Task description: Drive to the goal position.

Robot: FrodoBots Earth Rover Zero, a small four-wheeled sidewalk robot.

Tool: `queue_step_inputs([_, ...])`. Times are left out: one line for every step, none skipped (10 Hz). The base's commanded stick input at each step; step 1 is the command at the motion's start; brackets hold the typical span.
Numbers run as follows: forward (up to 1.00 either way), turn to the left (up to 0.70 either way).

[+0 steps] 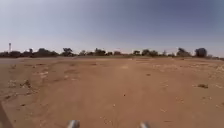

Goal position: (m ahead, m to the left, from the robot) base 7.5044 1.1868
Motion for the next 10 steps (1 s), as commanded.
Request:
queue_step_inputs([0.7,0.0])
queue_step_inputs([0.7,0.0])
queue_step_inputs([0.7,0.0])
queue_step_inputs([0.7,0.0])
queue_step_inputs([0.7,-0.25])
queue_step_inputs([0.7,-0.35])
queue_step_inputs([0.7,-0.35])
queue_step_inputs([0.7,-0.35])
queue_step_inputs([0.7,-0.04])
queue_step_inputs([0.7,0.0])
